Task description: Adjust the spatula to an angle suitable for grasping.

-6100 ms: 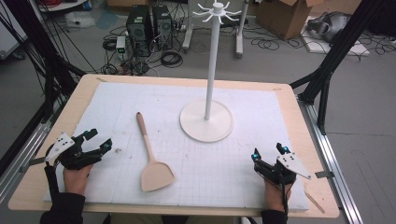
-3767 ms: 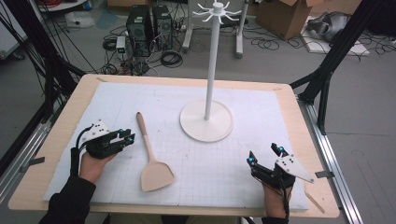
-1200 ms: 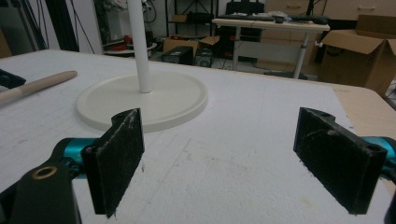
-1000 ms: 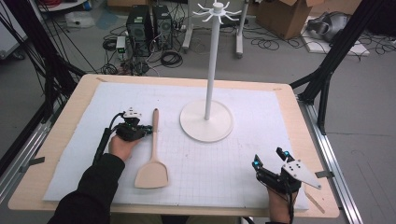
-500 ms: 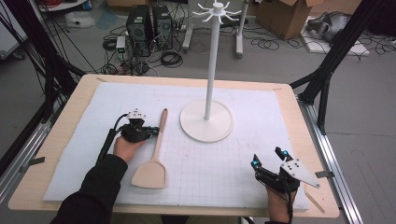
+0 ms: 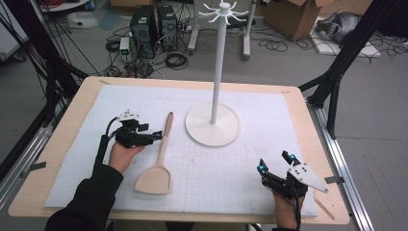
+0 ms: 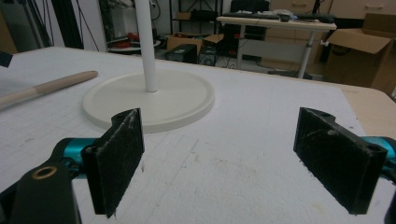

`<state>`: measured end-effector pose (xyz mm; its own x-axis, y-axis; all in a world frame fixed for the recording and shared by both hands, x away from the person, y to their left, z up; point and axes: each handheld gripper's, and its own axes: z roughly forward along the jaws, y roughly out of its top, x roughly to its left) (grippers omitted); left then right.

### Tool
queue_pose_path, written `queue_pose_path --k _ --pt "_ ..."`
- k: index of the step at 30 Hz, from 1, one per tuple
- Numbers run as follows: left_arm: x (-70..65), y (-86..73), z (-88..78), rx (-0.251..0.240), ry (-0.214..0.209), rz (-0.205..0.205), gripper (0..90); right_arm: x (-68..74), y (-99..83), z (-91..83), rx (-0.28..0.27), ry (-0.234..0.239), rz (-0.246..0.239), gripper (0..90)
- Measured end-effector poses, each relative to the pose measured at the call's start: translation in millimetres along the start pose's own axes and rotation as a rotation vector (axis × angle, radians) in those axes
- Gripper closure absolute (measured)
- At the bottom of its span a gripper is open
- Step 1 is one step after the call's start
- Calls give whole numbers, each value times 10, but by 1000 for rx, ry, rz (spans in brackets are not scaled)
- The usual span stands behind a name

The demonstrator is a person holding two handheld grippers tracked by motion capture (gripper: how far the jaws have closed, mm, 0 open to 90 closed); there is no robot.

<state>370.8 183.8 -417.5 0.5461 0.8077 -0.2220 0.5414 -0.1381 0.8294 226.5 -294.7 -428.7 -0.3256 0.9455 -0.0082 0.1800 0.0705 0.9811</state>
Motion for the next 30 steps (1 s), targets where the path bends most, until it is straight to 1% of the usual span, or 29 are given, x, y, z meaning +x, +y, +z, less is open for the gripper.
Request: queue_pose_path --k 1,2,4,6,7,8,9,11,12,14,15,18,19,22,23,24,25,27,29,30 --pt "-35 0 1 1 26 -6 189 5 4 3 1 3 0 150" --pt "-66 2 2 9 47 4 190 12 6 5 3 3 4 149" --pt "-119 -3 20 31 47 26 203 17 10 15 0 5 2 150" --pt "-162 -21 46 64 32 45 212 22 13 18 -1 10 0 150" --pt "-187 -31 58 79 27 43 243 22 13 17 -7 12 2 149" --pt "-206 -40 64 95 20 50 267 23 13 16 -10 17 5 149" --pt "-236 -47 68 104 23 56 276 19 12 14 -8 17 5 150" --pt "-291 -59 79 123 31 86 281 9 10 13 -8 16 2 150" --pt "-310 -61 85 139 29 91 290 2 10 14 -10 13 -2 149" --pt "-330 -67 115 155 25 93 312 5 12 9 -6 14 8 150" --pt "-332 -73 134 165 30 97 328 7 14 11 -8 15 7 150" --pt "-324 -95 191 199 33 80 385 17 15 11 -6 18 9 150" --pt "-328 -99 206 207 39 81 395 13 14 16 -10 18 4 150" --pt "-354 -112 264 240 65 84 436 12 13 22 -8 20 12 150" --pt "-359 -116 282 261 69 86 439 7 15 26 -11 19 8 149" --pt "-370 -123 302 269 82 90 454 11 16 26 -9 23 18 150" --pt "-380 -121 304 270 96 102 469 11 17 28 -10 26 24 150" --pt "-389 -110 311 274 114 108 500 3 15 32 -12 31 22 150" --pt "-397 -109 314 273 118 108 540 4 14 33 -12 32 23 150" --pt "-398 -105 315 281 119 116 540 4 14 33 -12 32 23 150"
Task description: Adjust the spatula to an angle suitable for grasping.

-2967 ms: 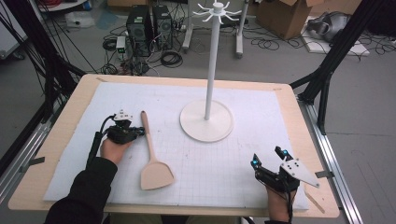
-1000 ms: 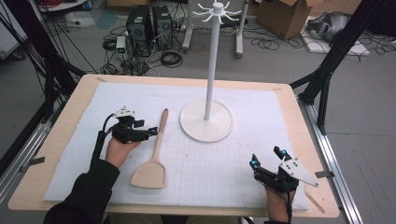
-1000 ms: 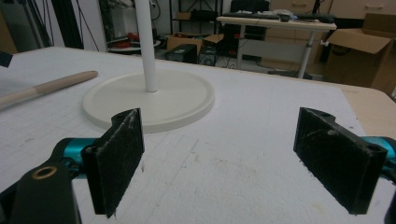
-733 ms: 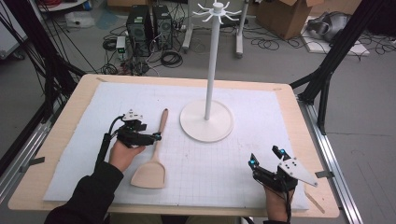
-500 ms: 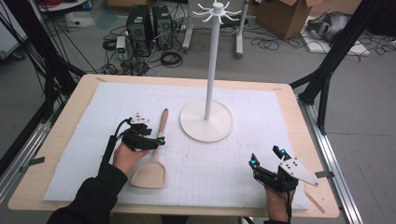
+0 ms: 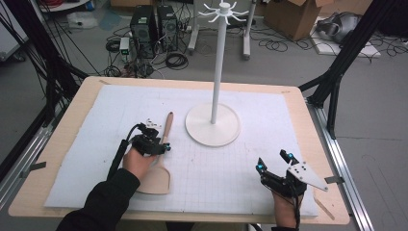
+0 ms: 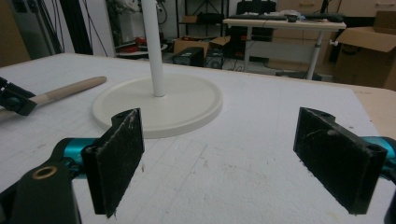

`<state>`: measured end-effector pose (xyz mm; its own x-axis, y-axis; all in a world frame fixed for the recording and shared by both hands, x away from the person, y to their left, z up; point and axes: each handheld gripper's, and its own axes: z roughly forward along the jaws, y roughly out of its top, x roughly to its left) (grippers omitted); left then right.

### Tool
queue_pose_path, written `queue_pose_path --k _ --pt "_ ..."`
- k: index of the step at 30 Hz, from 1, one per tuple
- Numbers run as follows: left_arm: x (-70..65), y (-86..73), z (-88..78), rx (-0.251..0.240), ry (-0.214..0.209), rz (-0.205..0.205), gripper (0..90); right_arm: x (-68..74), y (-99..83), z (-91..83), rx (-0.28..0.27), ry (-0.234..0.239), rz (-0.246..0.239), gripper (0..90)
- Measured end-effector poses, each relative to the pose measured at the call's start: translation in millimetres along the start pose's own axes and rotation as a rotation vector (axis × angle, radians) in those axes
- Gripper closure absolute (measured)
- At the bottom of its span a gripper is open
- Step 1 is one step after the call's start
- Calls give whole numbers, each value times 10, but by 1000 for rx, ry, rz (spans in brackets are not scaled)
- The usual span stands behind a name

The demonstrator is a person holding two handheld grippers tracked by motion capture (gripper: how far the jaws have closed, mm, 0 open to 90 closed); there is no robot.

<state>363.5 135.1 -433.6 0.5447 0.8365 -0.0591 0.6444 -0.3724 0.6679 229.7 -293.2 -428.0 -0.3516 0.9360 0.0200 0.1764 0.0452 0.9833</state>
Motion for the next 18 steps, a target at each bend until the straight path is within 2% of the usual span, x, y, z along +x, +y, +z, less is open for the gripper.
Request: queue_pose_path --k 2,4,13,16,18 --pt "-32 50 -15 45 7 -9 607 8 2 -2 3 0 0 150" --pt "-42 70 -15 60 14 -4 614 9 6 -4 1 2 -2 150" --pt "11 74 -48 85 -2 -28 642 3 1 -14 3 1 3 150" --pt "-52 86 -14 93 39 4 637 19 4 3 4 6 -3 150" --pt "-78 102 1 99 59 -1 634 34 7 16 7 8 -5 150"
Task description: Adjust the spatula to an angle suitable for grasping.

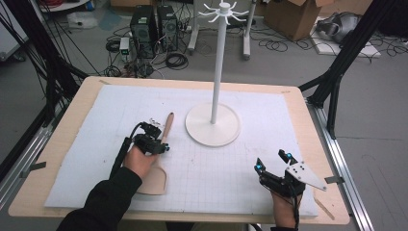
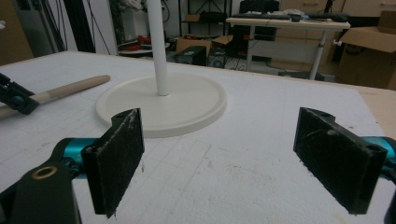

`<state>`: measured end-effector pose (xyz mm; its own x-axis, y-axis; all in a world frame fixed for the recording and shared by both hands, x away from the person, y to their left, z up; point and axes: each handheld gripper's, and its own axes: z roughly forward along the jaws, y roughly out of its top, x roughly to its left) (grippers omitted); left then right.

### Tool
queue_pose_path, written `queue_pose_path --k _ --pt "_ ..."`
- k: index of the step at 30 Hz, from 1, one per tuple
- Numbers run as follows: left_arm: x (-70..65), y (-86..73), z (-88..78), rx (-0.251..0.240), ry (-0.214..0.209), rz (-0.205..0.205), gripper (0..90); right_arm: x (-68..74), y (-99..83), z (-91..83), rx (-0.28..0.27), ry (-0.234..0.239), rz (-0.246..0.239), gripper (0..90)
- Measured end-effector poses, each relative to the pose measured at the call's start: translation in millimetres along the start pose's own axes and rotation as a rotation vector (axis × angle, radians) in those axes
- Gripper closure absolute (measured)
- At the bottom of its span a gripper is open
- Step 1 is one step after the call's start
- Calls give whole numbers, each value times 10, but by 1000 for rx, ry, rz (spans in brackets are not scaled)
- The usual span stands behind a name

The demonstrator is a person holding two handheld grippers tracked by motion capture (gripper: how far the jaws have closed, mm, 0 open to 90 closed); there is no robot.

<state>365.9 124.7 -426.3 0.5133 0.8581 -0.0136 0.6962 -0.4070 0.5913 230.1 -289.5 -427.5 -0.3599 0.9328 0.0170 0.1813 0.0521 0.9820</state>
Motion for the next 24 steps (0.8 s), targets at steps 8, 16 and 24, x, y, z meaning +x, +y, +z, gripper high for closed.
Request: queue_pose_path --k 8,16,24 --pt "37 -21 -42 -10 8 6 774 6 9 17 3 2 -2 150" --pt "202 -117 -177 -17 -35 7 778 -31 -15 -15 1 -11 12 150" --pt "279 -185 -311 -80 -64 9 780 -25 -9 -8 1 -7 3 150"
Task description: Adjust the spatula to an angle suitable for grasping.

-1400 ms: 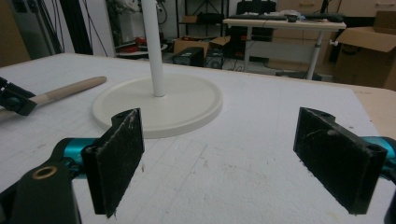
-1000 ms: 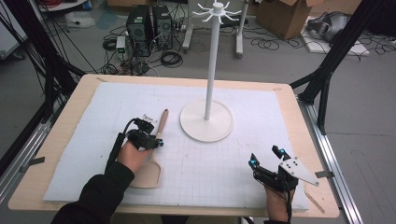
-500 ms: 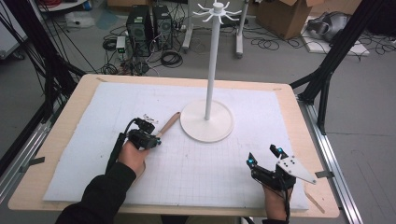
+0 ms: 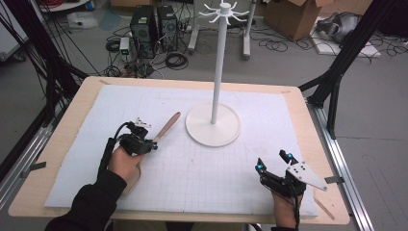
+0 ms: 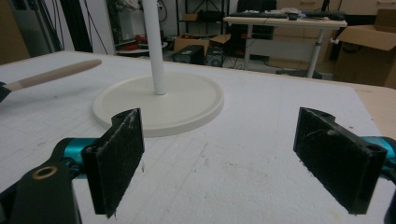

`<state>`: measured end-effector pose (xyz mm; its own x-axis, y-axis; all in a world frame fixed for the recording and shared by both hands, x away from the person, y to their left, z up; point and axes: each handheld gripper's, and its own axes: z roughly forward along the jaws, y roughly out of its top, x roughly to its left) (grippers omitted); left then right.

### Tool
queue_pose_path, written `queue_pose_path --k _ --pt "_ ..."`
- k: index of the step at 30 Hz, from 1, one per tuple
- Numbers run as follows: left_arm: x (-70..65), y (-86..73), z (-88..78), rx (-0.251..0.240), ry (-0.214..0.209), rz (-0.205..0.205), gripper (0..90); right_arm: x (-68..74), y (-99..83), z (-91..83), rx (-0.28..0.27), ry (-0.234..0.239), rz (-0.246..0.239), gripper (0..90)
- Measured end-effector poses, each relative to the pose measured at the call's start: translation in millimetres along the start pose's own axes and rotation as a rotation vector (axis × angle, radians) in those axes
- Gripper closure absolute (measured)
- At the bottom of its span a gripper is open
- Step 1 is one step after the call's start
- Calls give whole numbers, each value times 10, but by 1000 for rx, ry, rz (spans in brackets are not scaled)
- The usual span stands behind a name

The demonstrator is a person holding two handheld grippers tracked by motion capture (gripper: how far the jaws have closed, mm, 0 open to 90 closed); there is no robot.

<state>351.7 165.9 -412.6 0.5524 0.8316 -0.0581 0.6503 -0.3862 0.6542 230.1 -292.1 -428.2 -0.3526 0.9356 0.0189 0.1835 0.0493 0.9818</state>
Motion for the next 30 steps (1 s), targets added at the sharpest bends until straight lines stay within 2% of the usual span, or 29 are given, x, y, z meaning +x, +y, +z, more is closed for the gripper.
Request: queue_pose_path --k 9,14,18,19,21,23,24,28,30 --pt "109 -58 -220 -86 -55 -4 780 3 10 -4 1 0 2 150" --pt "162 -93 -315 -116 -80 -4 780 16 23 7 2 7 0 150" --pt "174 -108 -357 -130 -104 12 780 25 32 19 3 11 -1 150" --pt "168 -117 -371 -138 -131 34 780 27 35 21 3 11 -2 150" --pt "142 -126 -380 -141 -153 69 781 31 40 28 0 14 -7 150" --pt "125 -130 -382 -142 -166 83 781 35 45 30 1 15 -11 150" --pt "89 -135 -388 -145 -192 118 780 36 47 32 -1 14 -10 150" --pt "-16 -125 -392 -152 -245 207 780 39 53 35 2 16 -11 150" --pt "-47 -119 -392 -153 -255 220 780 41 54 35 2 16 -9 150"
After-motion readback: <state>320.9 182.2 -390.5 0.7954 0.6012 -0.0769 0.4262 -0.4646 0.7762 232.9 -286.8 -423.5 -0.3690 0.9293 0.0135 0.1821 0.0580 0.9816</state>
